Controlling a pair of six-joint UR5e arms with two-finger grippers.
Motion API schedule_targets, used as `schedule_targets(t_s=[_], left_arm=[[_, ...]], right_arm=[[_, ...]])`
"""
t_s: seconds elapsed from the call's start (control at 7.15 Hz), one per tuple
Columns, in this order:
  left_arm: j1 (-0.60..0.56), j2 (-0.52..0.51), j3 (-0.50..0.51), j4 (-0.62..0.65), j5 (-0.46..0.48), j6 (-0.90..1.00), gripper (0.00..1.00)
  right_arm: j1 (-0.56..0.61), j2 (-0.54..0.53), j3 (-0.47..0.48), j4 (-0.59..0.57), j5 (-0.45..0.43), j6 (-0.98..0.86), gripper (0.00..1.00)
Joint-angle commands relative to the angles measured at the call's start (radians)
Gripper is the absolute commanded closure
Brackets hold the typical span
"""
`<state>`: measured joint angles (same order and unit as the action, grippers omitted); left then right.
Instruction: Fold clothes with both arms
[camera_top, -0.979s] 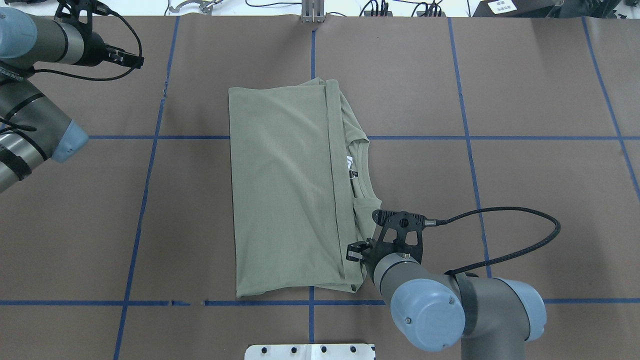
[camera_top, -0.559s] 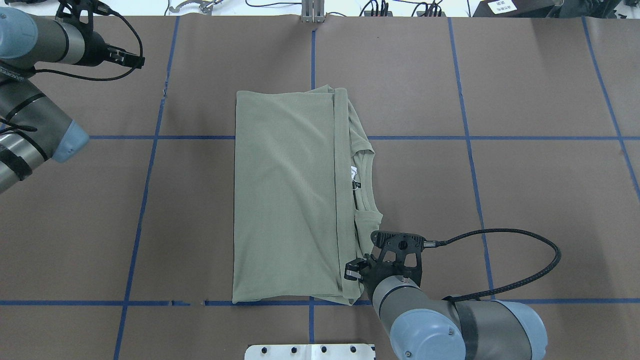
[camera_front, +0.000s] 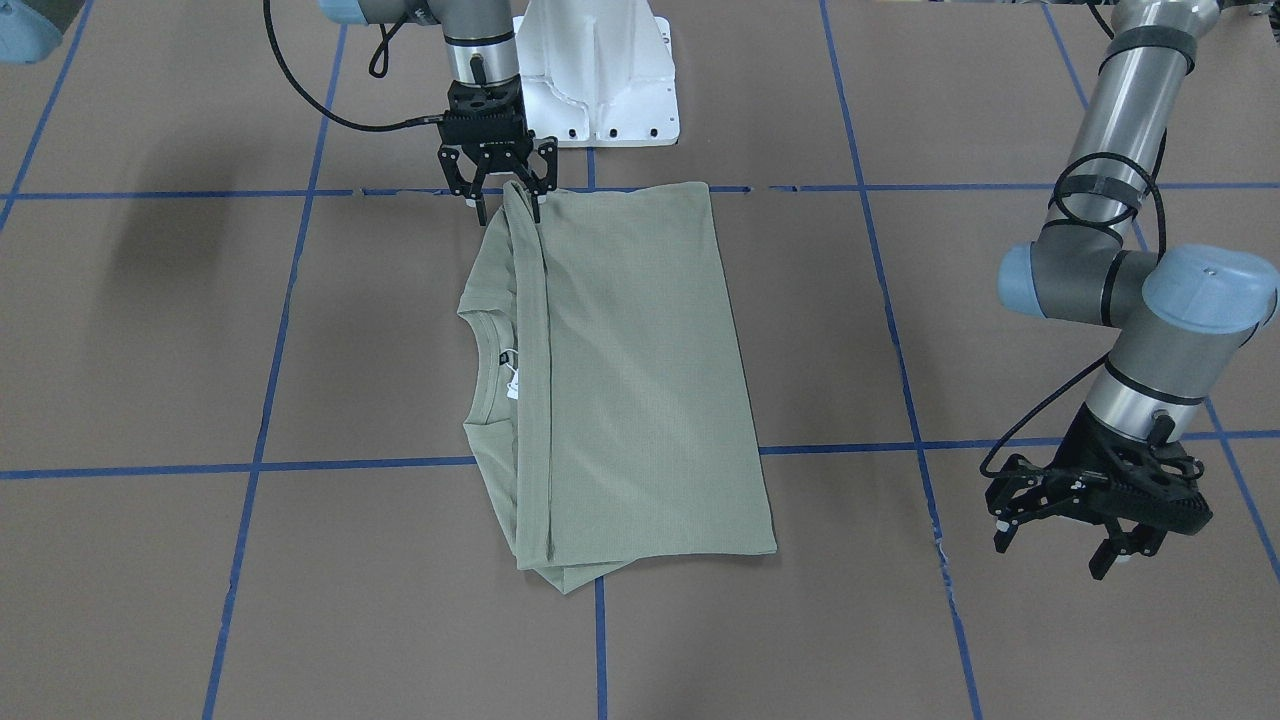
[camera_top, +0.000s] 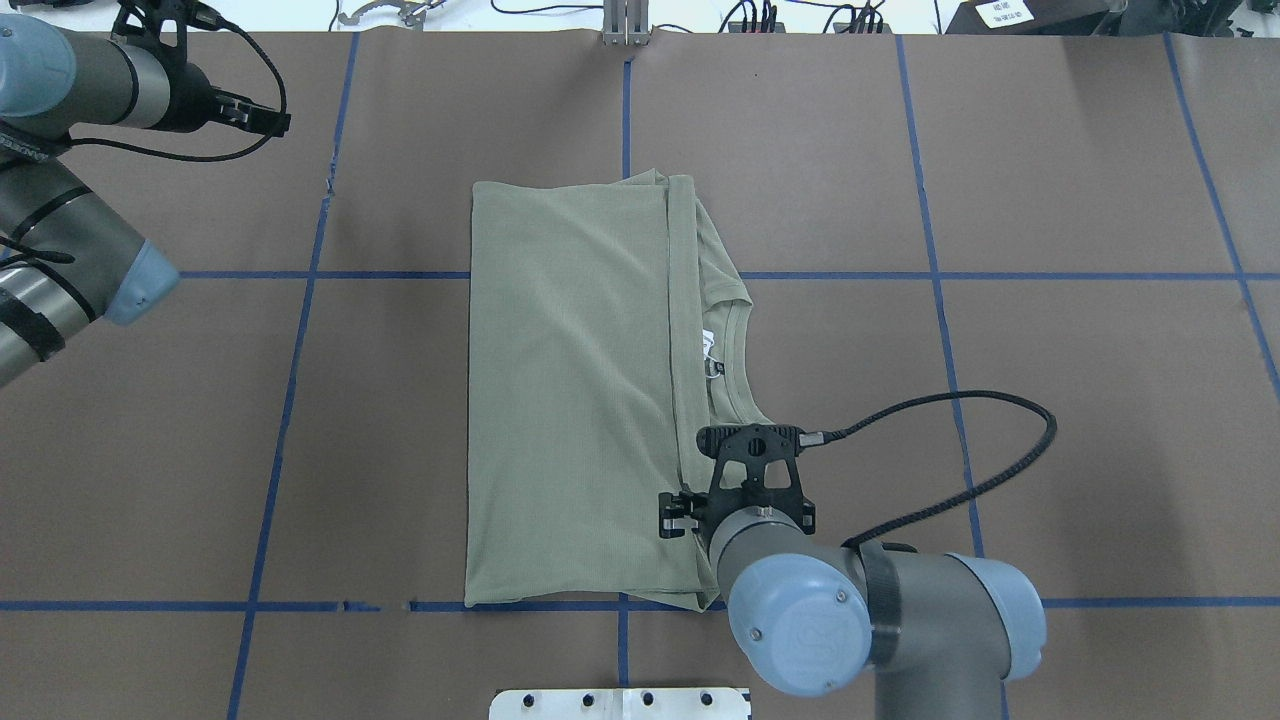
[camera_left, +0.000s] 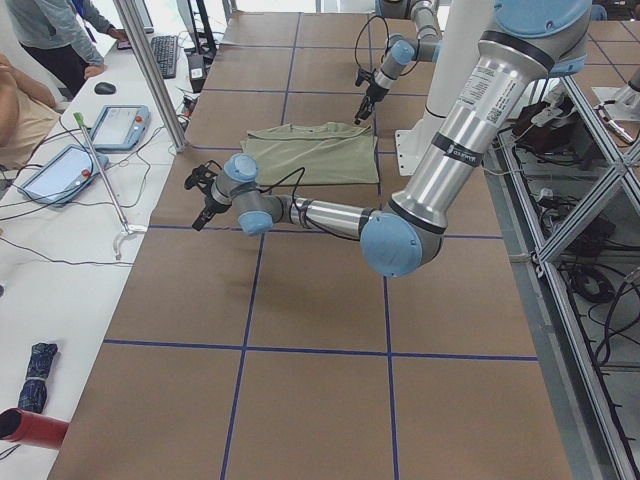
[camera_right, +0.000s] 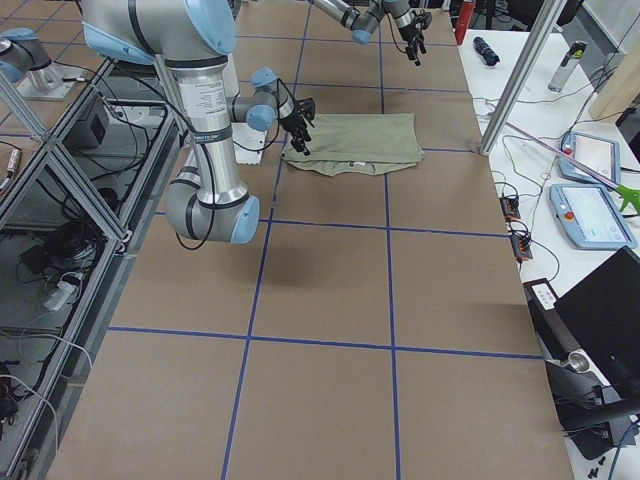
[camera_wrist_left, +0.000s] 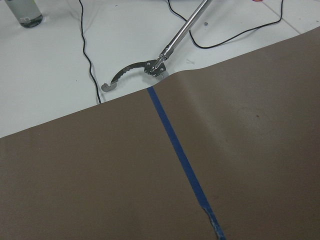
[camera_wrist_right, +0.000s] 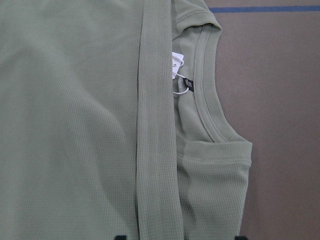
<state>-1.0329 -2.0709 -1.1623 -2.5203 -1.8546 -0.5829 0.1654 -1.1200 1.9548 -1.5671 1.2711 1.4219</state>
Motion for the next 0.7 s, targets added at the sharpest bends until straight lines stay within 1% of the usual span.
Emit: schedule_targets(t_s=[0.0,0.14,0.28,0.42,0.56], left_arm=[[0.001,0.000,0.003,0.000,0.000,0.000,0.00],[0.004,0.000,0.006,0.000,0.000,0.000,0.00],[0.007,0.000,0.007,0.000,0.000,0.000,0.00],[0.007,0.002,0.007,0.000,0.000,0.000,0.00],[0.013,0.002,0.007,0.000,0.000,-0.002,0.00]], right_arm=[[0.048,0.071,-0.062,-0.031,0.130,-0.148,0.00],[0.048,0.071,-0.057,-0.056,0.198,-0.257,0.00],[0.048,0.074,-0.050,-0.080,0.239,-0.332,0.00],[0.048,0.068,-0.044,-0.089,0.251,-0.383,0.16],[0.046,0.071,-0.040,-0.117,0.254,-0.420,0.37]])
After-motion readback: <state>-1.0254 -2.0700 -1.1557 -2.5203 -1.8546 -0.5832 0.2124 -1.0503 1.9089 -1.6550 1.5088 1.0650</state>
